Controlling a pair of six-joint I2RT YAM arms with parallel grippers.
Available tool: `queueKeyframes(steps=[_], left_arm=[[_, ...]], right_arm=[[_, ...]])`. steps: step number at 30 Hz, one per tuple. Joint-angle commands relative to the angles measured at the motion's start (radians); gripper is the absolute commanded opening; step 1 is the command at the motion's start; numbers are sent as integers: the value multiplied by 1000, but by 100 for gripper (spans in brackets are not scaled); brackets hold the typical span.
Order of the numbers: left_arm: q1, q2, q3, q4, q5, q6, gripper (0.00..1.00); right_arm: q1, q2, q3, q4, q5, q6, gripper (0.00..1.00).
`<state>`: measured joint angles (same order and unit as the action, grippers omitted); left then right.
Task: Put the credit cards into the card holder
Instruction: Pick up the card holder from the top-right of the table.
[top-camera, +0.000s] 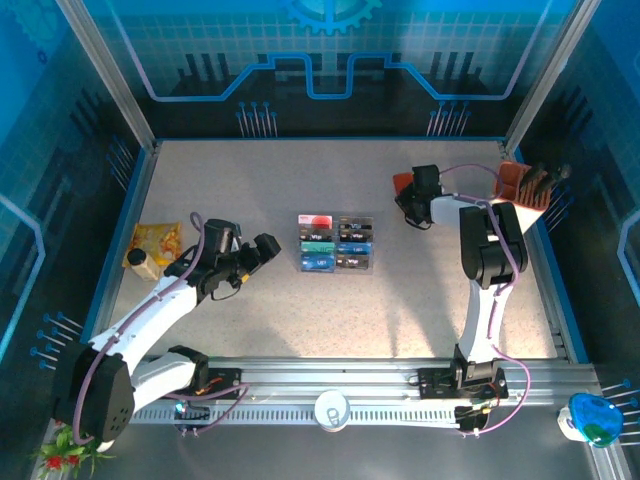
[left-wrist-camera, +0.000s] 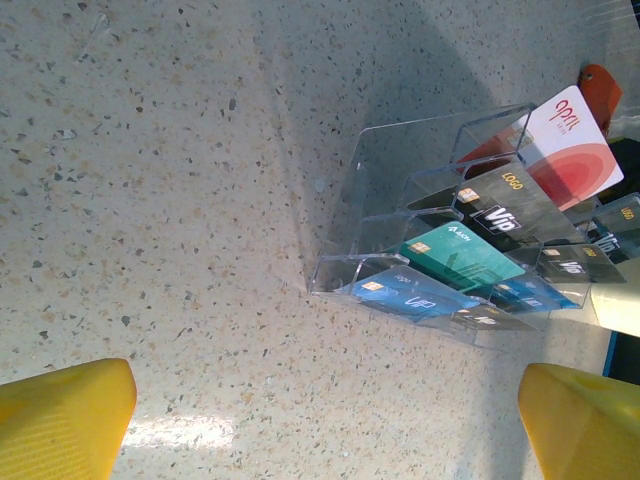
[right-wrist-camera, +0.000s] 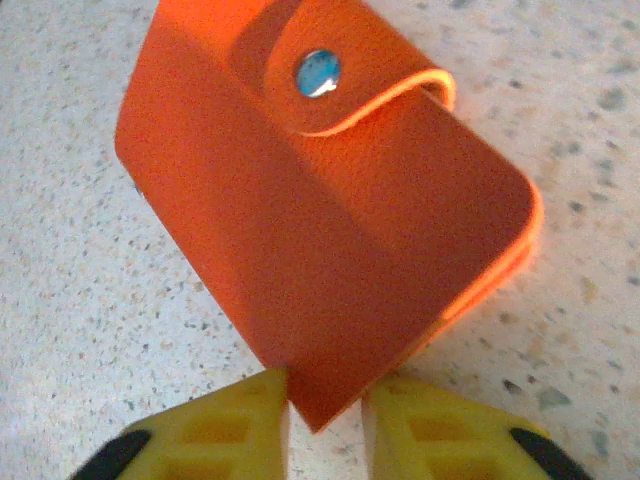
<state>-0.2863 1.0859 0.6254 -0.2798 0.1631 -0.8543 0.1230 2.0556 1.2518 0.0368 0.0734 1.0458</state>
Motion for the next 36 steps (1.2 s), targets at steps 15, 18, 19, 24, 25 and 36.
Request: queueKeyframes(steps=[15,18,19,24,25,36], left_arm=[[-80,-49,33,-39,-30,-29,99],[-129,-46,66,-39,-51,-51,99],[-146,-45,77,-36,-58,-62,99],[-224,-2,146,7,-77,-116,99],[-240,12,163,19,-79,-129,99],[-383,210,316,282,-78,-344,99]], right_arm=[[-51,-309,-295,131,-97,-73,0],[-53,-442,-389,133,-110,-74,0],[-52,-501,-426,126,-116,-77,0],[-52,-754,-526,54,-135,-78,0],[-53,-808,-540,33,-141,-78,0],[7,-1207,-549,-167,-181,-43,0]])
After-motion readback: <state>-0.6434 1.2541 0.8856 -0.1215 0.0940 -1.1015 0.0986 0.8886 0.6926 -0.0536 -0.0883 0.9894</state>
